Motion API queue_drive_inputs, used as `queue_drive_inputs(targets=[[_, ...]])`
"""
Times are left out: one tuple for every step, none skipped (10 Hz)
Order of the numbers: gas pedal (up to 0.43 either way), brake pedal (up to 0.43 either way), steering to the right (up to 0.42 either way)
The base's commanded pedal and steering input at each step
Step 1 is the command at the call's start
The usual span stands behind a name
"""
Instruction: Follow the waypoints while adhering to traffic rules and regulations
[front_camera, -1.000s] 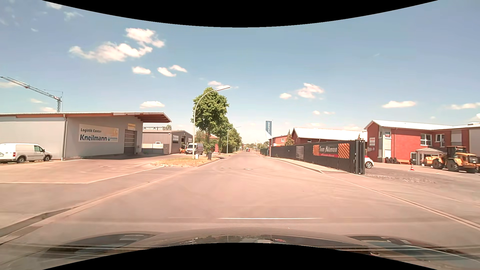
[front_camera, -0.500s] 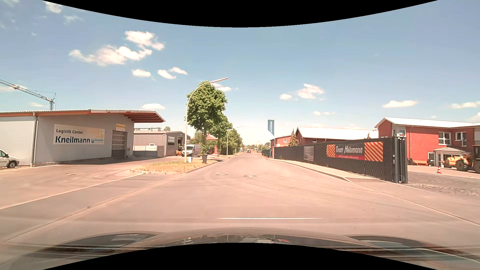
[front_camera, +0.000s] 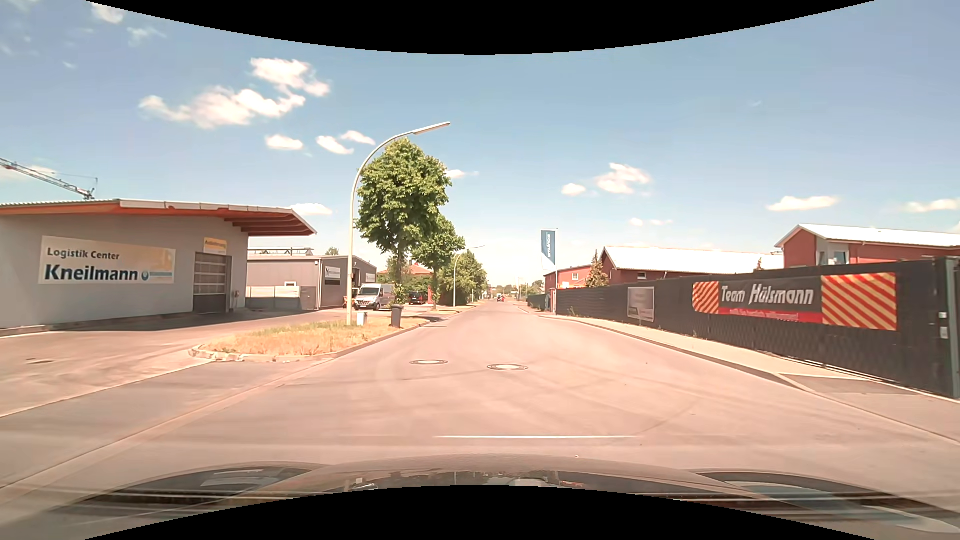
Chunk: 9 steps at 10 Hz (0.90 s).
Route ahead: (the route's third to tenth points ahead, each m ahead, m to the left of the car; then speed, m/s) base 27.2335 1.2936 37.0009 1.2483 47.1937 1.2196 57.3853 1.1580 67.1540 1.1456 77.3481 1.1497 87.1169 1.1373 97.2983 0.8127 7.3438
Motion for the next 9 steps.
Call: queue_drive_inputs(targets=[[0.157, 0.000, -0.006], [0.157, 0.000, -0.006], [0.157, 0.000, -0.006], [0.157, 0.000, 0.003], [0.157, 0.000, 0.013], [0.157, 0.000, 0.017], [0.157, 0.000, 0.014], [0.157, 0.000, 0.014], [0.169, 0.000, 0.014]])
